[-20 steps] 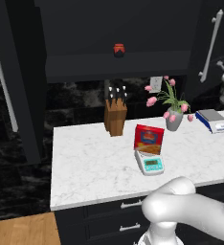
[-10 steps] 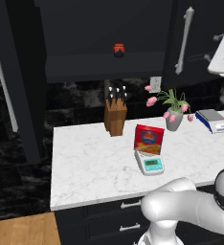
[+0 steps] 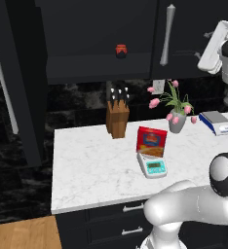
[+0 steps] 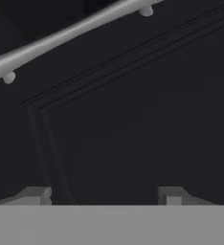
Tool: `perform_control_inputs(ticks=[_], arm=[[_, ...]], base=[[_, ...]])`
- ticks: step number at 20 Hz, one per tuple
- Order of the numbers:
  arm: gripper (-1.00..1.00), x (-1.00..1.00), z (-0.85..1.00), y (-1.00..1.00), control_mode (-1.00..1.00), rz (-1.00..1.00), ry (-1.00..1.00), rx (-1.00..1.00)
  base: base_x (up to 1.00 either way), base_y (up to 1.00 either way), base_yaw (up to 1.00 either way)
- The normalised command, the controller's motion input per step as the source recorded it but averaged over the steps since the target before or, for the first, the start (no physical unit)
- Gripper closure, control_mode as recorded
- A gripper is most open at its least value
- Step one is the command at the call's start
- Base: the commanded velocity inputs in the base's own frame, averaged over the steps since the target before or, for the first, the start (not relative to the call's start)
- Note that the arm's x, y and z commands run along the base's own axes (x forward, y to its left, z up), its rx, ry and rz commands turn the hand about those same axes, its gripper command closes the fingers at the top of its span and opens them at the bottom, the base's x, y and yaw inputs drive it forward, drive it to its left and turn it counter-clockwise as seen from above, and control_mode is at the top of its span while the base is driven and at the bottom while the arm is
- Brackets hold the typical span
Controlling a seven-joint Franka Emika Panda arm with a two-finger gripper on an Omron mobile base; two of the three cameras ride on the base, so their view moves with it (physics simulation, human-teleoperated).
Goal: Pick the boxed food and place it on the digital scale for weighing, and close the cabinet.
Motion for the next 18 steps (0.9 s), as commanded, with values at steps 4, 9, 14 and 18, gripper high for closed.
perform_control_inputs(ticks=[4,9,14,18], arm=[[-1.0,0.96,-0.17,0.04,-1.0,-0.05,0.0,-0.01],[-1.0,0.23,-0.47,0.54,-1.0,-0.13,-0.02,-0.07],[-1.0,-0.65,-0.63,0.72,-1.0,-0.16,-0.08,-0.09],[-1.0,-0.94,0.06,0.08,-1.0,-0.12,0.0,0.0]], base=[[0.0,0.0,0.0],[0.0,0.0,0.0],[0.0,0.0,0.0],[0.0,0.0,0.0]])
